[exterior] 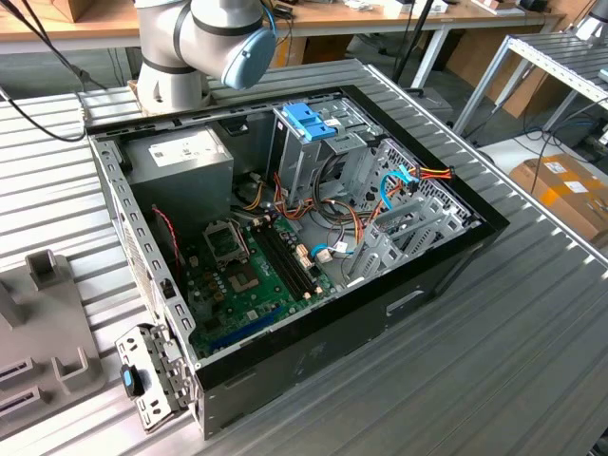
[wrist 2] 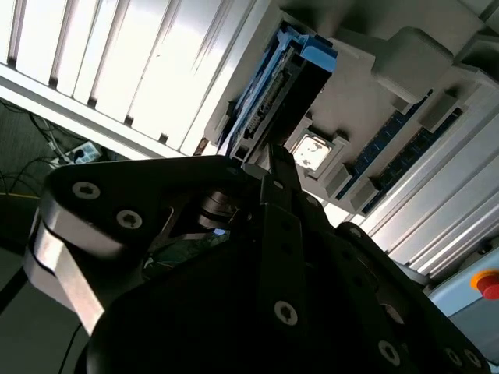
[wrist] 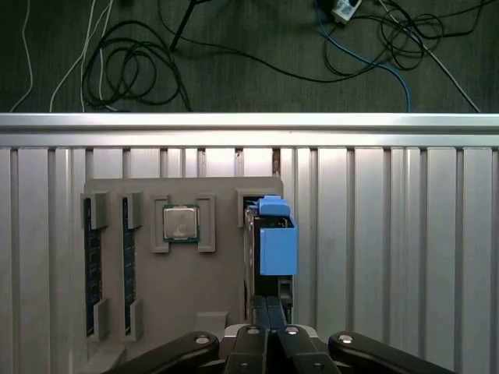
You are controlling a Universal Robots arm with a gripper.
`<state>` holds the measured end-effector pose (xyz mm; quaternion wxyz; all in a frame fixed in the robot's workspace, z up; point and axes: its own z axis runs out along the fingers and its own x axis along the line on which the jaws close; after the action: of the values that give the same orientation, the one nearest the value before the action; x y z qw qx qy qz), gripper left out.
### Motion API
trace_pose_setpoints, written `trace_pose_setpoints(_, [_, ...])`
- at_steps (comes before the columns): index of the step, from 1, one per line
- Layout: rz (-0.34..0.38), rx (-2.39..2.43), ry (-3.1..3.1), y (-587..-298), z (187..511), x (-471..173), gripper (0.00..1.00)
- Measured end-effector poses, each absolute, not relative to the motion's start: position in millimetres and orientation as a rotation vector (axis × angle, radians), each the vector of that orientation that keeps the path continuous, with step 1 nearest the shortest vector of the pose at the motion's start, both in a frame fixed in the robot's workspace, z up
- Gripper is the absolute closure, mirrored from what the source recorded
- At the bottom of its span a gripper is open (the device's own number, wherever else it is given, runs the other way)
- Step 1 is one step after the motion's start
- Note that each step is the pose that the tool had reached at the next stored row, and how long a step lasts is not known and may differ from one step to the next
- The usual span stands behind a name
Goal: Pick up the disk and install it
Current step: 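Pick up the disk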
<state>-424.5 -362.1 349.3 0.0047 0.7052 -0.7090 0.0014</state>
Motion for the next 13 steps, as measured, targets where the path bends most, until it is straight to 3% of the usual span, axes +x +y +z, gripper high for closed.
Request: trace_pose_setpoints(13, [0.005,2.163,-2.265,-355.9,344.8,-424.3,0.89])
